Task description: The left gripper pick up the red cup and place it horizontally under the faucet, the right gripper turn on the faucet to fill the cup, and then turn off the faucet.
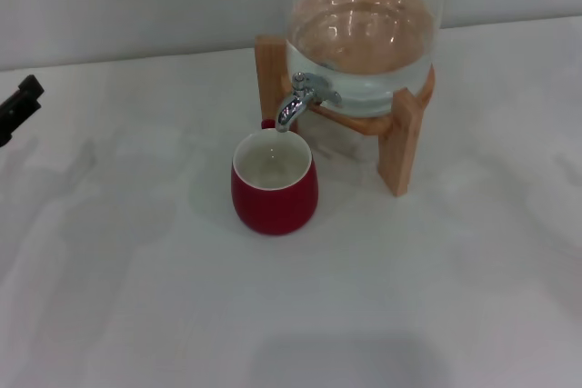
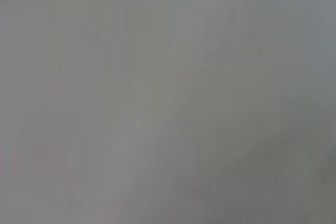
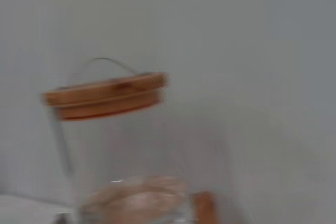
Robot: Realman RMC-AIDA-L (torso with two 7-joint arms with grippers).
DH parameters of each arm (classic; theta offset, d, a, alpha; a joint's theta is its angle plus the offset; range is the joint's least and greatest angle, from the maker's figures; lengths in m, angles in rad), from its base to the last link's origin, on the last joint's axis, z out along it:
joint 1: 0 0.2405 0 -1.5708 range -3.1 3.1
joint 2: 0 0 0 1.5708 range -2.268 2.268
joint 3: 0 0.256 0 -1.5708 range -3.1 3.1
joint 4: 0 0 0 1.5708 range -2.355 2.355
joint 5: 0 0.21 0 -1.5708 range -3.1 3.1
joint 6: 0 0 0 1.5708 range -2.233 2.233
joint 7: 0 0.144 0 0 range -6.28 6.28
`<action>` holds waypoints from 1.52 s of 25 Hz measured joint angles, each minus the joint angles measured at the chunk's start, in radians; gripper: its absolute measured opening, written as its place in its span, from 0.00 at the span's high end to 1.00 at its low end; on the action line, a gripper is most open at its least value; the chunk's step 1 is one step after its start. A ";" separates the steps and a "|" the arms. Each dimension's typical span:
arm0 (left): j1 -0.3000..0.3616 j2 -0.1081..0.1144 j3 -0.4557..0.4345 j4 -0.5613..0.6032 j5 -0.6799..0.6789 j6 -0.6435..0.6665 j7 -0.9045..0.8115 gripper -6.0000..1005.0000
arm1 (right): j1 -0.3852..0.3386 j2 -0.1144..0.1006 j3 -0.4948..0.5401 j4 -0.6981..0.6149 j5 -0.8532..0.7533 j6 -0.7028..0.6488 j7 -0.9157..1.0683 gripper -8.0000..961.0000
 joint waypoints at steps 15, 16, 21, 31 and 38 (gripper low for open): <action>0.004 -0.001 -0.010 0.004 -0.002 -0.010 0.000 0.12 | -0.108 0.008 -0.504 0.464 -0.092 -0.214 0.192 0.24; 0.003 -0.001 -0.012 0.004 -0.003 -0.010 0.000 0.12 | -0.111 0.009 -0.537 0.488 -0.107 -0.229 0.208 0.24; -0.002 -0.001 -0.017 0.005 -0.004 -0.008 0.005 0.12 | -0.110 0.005 -0.704 0.570 -0.236 -0.355 0.297 0.24; -0.002 -0.002 -0.021 0.016 -0.005 -0.008 0.030 0.12 | -0.052 0.005 -0.901 0.558 -0.281 -0.467 0.339 0.25; -0.003 -0.003 -0.021 0.018 -0.006 -0.009 0.030 0.12 | 0.001 0.004 -0.962 0.485 -0.267 -0.529 0.340 0.25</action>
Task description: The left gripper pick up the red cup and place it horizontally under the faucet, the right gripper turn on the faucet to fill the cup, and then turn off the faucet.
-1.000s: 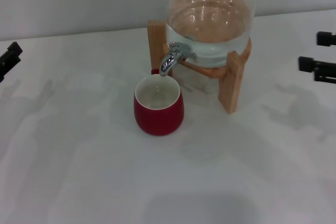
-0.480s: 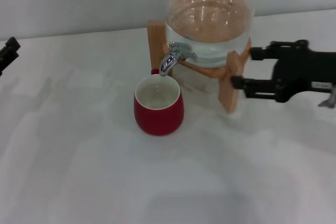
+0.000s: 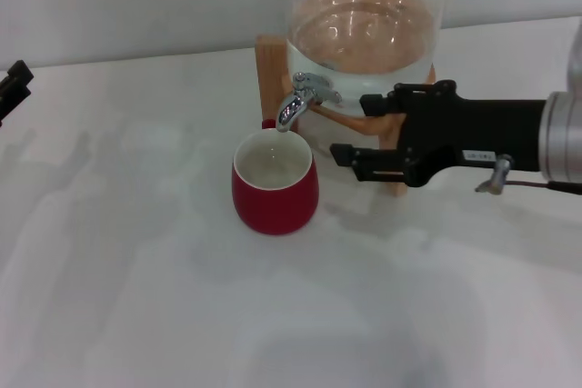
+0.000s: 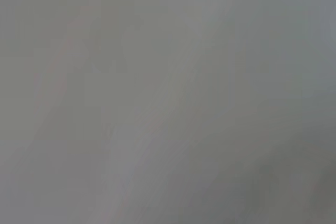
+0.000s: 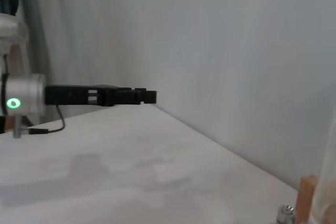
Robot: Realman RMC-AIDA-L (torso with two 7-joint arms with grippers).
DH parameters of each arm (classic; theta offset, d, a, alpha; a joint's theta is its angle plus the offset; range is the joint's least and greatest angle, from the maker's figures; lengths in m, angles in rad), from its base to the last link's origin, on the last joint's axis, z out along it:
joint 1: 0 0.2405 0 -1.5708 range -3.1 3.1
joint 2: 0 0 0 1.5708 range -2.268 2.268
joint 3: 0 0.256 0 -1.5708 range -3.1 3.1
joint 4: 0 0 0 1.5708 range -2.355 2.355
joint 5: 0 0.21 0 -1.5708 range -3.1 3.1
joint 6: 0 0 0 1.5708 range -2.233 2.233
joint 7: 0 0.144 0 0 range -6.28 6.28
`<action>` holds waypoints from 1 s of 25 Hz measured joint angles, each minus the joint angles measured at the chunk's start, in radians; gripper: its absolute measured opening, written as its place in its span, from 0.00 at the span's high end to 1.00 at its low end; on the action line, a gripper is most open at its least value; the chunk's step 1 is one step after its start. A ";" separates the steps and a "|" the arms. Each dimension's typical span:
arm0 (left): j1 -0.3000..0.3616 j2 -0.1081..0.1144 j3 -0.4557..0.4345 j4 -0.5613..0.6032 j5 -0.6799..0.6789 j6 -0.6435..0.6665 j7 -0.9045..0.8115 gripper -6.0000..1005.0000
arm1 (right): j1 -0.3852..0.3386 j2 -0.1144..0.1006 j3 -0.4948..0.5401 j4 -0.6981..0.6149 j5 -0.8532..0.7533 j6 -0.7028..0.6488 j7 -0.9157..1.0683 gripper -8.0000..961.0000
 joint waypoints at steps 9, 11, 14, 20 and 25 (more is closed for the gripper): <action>0.021 0.000 0.000 0.025 -0.001 -0.028 0.002 0.12 | 0.047 -0.002 -0.007 -0.083 0.015 -0.072 -0.006 0.25; 0.025 0.000 0.000 0.028 -0.001 -0.028 0.002 0.12 | 0.056 -0.003 -0.009 -0.099 0.019 -0.084 -0.008 0.25; 0.027 -0.001 0.000 0.029 -0.001 -0.028 0.002 0.12 | 0.067 -0.004 -0.012 -0.117 0.019 -0.093 -0.009 0.25; 0.027 -0.001 0.002 0.029 -0.001 -0.034 0.002 0.12 | 0.091 -0.004 -0.013 -0.158 0.019 -0.107 -0.010 0.25; 0.028 -0.002 0.002 0.032 -0.001 -0.040 0.002 0.12 | 0.109 -0.005 -0.021 -0.179 0.019 -0.110 -0.007 0.25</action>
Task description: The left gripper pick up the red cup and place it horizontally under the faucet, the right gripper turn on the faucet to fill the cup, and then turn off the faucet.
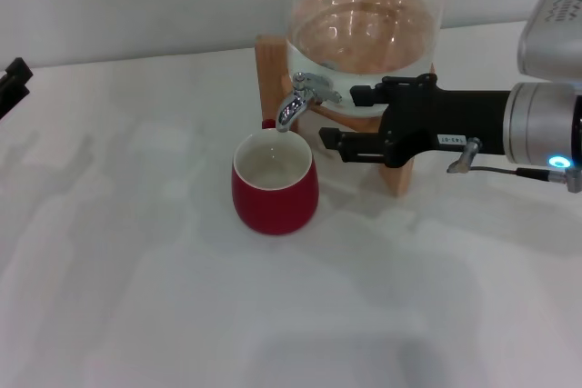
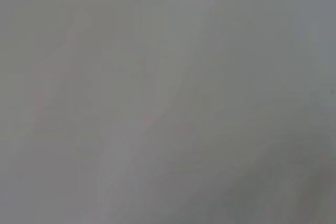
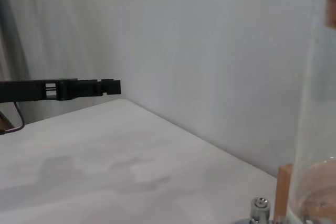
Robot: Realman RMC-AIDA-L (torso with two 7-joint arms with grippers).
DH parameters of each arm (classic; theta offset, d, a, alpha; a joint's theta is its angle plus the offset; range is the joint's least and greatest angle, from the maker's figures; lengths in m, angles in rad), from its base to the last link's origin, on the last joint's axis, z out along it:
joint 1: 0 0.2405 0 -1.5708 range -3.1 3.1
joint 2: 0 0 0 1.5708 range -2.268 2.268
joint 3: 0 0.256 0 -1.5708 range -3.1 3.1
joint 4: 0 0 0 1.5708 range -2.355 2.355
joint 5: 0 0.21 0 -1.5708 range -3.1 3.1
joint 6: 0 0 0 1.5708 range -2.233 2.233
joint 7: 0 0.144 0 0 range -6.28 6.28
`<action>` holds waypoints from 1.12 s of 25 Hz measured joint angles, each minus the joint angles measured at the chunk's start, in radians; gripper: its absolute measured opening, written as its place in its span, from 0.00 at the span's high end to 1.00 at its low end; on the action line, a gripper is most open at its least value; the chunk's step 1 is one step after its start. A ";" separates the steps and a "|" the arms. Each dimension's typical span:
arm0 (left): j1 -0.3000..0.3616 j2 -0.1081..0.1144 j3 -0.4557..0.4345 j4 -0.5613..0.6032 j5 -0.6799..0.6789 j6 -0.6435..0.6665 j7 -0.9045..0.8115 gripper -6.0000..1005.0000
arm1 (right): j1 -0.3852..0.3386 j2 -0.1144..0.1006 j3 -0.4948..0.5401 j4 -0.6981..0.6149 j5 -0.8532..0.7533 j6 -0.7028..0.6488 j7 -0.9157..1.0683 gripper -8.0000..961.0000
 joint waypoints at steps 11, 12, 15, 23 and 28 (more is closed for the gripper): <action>0.002 0.000 -0.001 0.007 0.000 0.000 0.000 0.12 | 0.006 -0.001 -0.045 0.018 0.000 0.005 -0.003 0.25; 0.002 0.000 -0.001 0.006 0.000 0.000 0.000 0.12 | 0.006 -0.001 -0.048 0.021 0.000 0.005 -0.003 0.25; 0.002 0.000 -0.001 0.005 0.000 0.002 0.000 0.12 | 0.008 -0.001 -0.053 0.024 0.000 0.010 -0.005 0.25; 0.003 0.000 -0.001 0.004 0.000 0.001 -0.001 0.12 | 0.015 -0.002 -0.056 0.027 0.001 0.042 -0.006 0.25; 0.003 0.000 0.001 0.002 0.000 0.000 -0.002 0.12 | 0.012 -0.002 -0.047 0.028 0.001 0.045 -0.006 0.25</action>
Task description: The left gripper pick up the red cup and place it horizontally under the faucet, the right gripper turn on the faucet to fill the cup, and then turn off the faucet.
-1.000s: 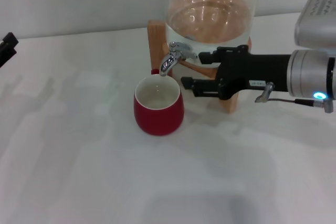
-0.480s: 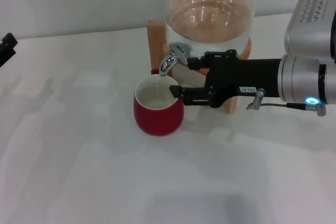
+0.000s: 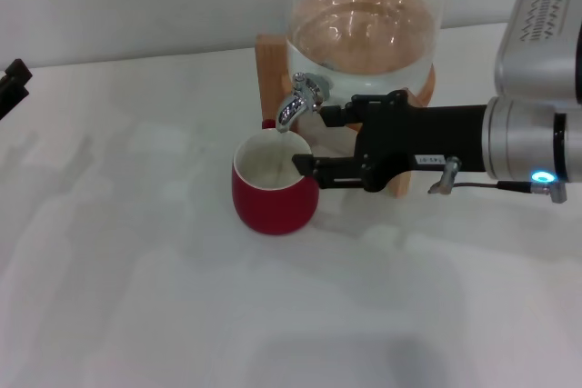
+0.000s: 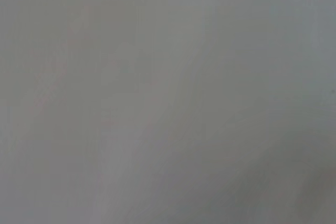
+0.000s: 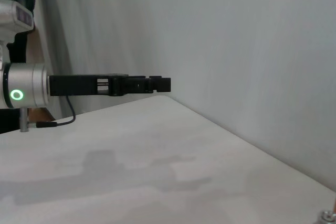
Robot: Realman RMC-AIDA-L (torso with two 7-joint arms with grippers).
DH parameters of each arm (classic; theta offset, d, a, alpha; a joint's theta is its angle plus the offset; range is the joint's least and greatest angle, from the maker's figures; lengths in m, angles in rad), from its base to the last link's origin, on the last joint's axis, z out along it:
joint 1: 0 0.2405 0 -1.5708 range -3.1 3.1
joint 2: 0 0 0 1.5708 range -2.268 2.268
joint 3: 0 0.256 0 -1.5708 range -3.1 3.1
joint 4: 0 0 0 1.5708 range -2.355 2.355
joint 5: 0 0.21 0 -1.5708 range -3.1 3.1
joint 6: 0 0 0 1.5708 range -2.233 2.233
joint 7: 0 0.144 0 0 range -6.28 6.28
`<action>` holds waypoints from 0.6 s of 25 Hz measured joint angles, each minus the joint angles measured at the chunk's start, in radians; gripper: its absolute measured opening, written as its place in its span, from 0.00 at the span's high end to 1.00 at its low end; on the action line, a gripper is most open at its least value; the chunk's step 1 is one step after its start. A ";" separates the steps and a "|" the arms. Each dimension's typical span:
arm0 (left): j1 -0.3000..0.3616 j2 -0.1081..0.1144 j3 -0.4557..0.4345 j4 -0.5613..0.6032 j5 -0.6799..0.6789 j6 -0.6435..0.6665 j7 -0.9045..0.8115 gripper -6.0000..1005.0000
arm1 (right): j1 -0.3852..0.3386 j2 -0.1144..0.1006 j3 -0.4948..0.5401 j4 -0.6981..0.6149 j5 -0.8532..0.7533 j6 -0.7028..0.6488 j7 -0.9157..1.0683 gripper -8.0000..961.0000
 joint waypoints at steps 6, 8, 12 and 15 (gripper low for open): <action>0.000 0.000 -0.002 -0.002 0.004 -0.001 0.000 0.12 | -0.023 -0.002 0.062 0.021 0.000 0.036 0.000 0.25; 0.000 0.001 -0.001 -0.002 0.005 -0.001 0.000 0.12 | -0.036 -0.003 0.095 0.029 0.000 0.054 0.000 0.25; 0.000 0.003 -0.004 0.004 0.004 -0.009 0.001 0.12 | -0.084 -0.001 0.157 0.062 0.002 0.095 -0.004 0.25; 0.000 0.004 -0.030 0.008 0.004 -0.067 0.023 0.12 | -0.122 0.000 0.188 0.083 0.033 0.119 -0.026 0.25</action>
